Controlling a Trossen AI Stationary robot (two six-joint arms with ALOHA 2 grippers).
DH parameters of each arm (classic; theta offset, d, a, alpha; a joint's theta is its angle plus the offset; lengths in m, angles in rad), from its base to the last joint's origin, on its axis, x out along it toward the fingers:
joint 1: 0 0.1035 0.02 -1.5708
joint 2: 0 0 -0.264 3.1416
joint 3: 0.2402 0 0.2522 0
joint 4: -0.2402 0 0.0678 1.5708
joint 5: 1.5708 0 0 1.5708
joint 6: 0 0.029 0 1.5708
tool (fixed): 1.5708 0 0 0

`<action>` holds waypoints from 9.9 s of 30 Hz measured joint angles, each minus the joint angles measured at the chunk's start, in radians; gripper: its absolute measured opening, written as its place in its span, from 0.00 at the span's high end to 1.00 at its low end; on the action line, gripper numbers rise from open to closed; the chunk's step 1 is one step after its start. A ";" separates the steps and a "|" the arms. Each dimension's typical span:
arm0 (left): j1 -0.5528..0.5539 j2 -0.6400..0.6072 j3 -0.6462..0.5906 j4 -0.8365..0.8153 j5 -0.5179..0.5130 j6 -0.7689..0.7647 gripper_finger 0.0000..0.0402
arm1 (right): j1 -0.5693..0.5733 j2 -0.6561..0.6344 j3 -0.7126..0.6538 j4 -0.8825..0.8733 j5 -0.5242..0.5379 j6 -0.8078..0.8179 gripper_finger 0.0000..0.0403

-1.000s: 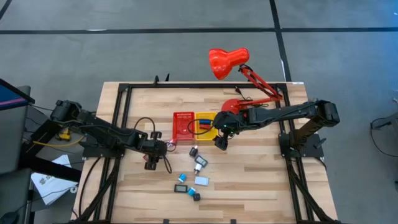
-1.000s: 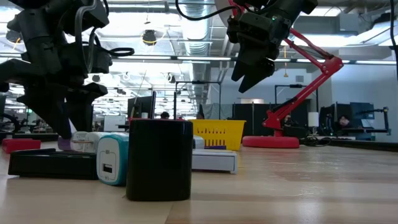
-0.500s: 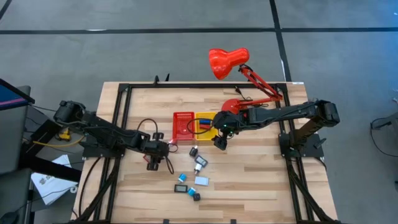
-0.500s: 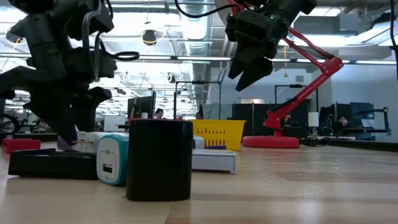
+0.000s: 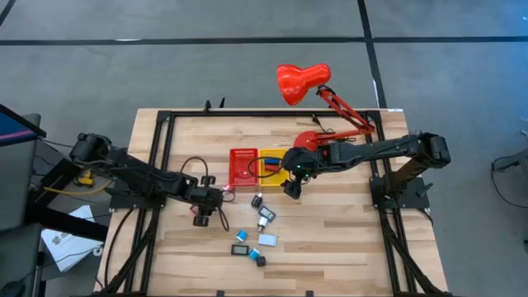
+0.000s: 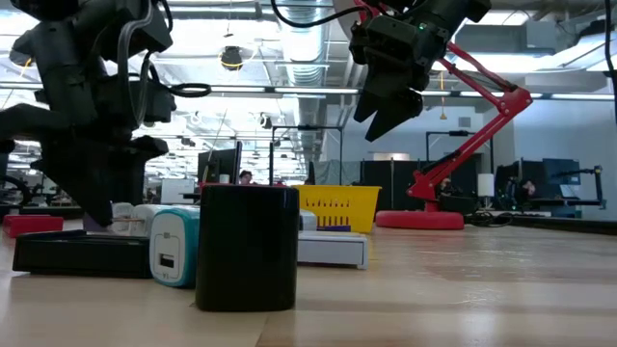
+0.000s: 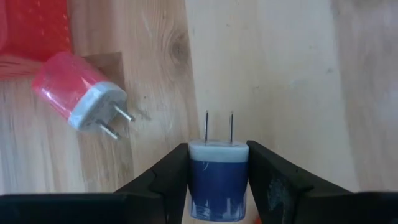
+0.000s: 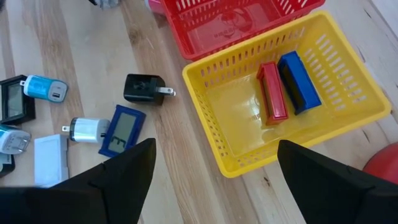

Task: Pick & Place Office items
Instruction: Put the purple charger adapter into the red basket

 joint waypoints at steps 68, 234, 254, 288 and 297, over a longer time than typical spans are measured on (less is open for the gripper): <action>0.068 -0.226 0.055 1.480 -0.116 0.316 0.65 | -0.093 0.357 0.296 1.611 -0.636 0.972 0.44; 0.067 -0.507 0.054 0.526 -0.244 0.262 0.66 | -0.157 0.358 0.296 1.037 -0.694 0.811 0.61; 0.068 -0.516 0.053 0.518 -0.253 0.371 0.66 | -0.173 0.352 0.296 1.050 -0.626 0.599 0.38; 0.097 -0.609 0.053 0.148 -0.199 -0.085 0.66 | -0.111 0.343 0.296 0.881 -0.792 0.353 0.38; 0.176 -0.629 0.053 0.040 -0.148 -0.163 0.66 | -0.010 0.215 0.297 0.794 -0.415 -0.016 0.38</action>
